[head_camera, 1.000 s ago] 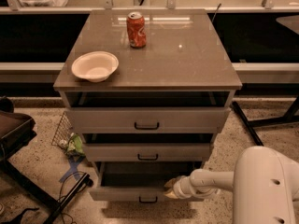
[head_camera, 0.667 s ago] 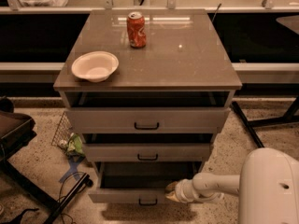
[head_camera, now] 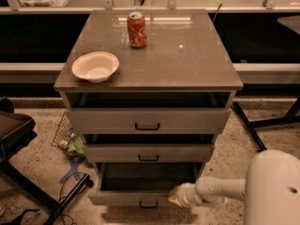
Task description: Open bottom drawer
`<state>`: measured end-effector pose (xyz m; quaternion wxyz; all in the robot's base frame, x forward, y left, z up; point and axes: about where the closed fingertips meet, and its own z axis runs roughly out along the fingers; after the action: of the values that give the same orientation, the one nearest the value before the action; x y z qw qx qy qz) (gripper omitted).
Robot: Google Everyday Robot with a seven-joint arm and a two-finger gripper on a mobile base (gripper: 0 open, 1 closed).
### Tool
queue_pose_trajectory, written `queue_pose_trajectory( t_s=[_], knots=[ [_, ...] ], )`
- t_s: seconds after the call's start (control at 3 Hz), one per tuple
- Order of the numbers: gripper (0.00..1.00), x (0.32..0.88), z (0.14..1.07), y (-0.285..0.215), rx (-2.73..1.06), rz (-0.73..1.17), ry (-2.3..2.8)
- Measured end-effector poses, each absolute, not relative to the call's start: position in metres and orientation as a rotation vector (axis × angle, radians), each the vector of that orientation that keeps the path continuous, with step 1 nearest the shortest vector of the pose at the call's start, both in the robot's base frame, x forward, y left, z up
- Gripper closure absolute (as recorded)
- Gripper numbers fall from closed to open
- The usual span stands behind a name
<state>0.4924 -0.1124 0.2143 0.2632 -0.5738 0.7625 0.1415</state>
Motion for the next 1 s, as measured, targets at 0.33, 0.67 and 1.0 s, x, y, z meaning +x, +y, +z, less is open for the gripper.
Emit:
queue_pose_trajectory(
  t_s=[0.33, 0.67, 1.0],
  knots=[
    [1.0, 0.424, 0.232, -0.134, -1.53, 0.399, 2.104],
    [1.0, 0.359, 0.254, -0.14, -1.54, 0.435, 2.046],
    [1.0, 0.355, 0.265, -0.147, -1.475, 0.409, 2.026]
  ],
)
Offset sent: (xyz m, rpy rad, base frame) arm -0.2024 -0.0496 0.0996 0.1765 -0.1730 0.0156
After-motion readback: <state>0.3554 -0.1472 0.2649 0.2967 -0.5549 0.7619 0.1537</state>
